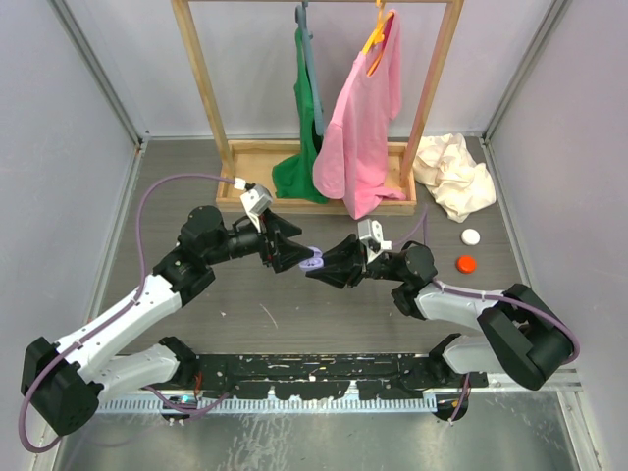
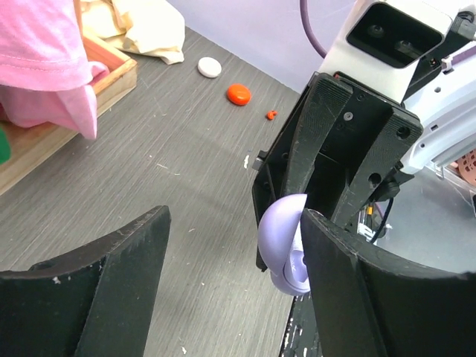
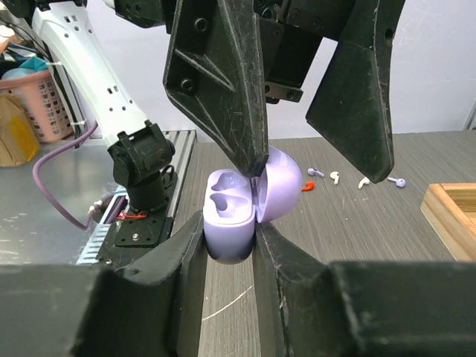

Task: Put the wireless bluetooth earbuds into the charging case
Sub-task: Open the charging case.

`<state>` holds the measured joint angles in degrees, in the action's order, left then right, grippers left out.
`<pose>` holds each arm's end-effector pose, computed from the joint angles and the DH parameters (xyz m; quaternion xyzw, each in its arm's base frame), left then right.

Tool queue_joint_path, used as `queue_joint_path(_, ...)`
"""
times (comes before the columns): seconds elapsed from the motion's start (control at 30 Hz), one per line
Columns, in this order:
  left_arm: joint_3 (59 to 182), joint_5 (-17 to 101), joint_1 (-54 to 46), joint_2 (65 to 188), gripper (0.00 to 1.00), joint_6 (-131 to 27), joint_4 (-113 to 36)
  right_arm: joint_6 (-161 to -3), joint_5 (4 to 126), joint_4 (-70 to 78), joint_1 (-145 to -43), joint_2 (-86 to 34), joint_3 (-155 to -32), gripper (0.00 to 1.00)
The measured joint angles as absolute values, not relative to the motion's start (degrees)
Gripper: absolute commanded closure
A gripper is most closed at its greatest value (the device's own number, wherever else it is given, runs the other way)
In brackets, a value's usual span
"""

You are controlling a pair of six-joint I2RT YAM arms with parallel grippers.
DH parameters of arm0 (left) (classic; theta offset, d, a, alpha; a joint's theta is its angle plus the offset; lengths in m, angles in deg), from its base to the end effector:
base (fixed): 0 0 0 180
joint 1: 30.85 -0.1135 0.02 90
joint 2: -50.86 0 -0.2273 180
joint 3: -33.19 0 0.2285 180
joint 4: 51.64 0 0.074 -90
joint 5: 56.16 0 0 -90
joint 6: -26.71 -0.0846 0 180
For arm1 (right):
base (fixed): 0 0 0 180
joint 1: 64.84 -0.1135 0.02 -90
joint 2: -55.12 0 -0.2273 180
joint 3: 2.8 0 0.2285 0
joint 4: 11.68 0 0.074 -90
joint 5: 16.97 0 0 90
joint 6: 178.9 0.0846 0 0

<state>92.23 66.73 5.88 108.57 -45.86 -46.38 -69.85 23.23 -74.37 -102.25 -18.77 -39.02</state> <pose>0.1903 -0.1993 0.3010 0.3080 0.6587 -0.4822 0.4886 0.1628 0.2058 0.2466 -0.4283 0.4243 0.5612 0.5671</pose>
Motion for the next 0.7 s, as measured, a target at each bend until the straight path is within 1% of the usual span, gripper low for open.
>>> queue_joint_path(0.2,92.6,65.5,5.9,108.4,0.19,-45.9,-44.8,-71.9,24.3,-74.3,-102.2,-18.8,-38.3,0.87)
queue_joint_path(0.4,94.4,61.4,5.9,106.4,0.14,-45.9,-38.5,-76.6,27.8,-72.3,-102.2,-18.6,-35.5,0.86)
queue_joint_path(0.5,95.6,56.7,5.9,105.5,0.13,-45.8,-33.9,-78.9,29.8,-70.8,-102.2,-17.9,-34.1,0.86)
queue_joint_path(0.7,97.7,42.2,5.5,105.4,0.13,-44.6,-22.9,-81.8,33.8,-70.7,-102.2,-17.1,-31.2,0.86)
